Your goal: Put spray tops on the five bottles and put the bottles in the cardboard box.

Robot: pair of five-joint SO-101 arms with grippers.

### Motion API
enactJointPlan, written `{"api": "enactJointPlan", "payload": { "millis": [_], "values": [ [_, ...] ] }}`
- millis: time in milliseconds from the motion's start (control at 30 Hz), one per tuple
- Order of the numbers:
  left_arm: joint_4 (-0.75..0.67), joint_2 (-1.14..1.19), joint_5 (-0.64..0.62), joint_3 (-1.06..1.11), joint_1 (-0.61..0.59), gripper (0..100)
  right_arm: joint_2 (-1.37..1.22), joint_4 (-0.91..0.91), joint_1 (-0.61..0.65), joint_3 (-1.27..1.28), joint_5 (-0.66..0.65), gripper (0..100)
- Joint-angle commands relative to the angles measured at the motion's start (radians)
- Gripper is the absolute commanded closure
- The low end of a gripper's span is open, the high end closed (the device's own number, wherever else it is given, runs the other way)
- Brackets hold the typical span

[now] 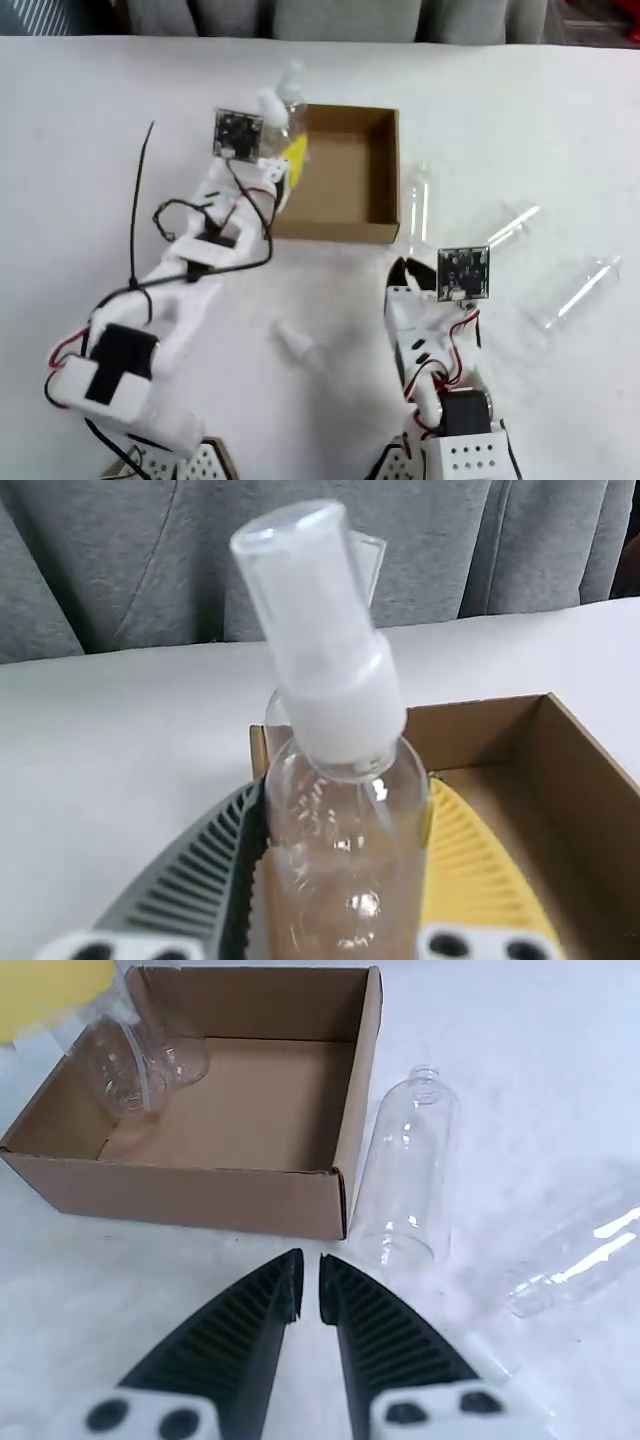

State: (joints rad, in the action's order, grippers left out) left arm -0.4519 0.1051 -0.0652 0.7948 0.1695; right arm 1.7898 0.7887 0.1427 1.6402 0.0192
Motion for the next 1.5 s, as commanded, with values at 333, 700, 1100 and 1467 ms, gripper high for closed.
{"api": "enactJointPlan", "payload": {
  "millis": [333,700,1100,1467],
  "values": [
    [-0.078,0.113,0.018,-0.130,-0.008,95,0.010,-0.022,-0.010,-0.009,-0.011,98.1],
    [-0.080,0.180,0.018,-0.166,-0.010,95,0.010,-0.022,-0.010,-0.009,-0.011,98.1],
    [-0.078,0.182,0.025,-0.160,-0.038,95,0.010,-0.022,-0.010,-0.002,-0.012,97.9],
    [-0.077,0.182,0.025,-0.157,-0.044,94,0.010,-0.027,-0.010,0.002,-0.012,97.8]
  ]
}}
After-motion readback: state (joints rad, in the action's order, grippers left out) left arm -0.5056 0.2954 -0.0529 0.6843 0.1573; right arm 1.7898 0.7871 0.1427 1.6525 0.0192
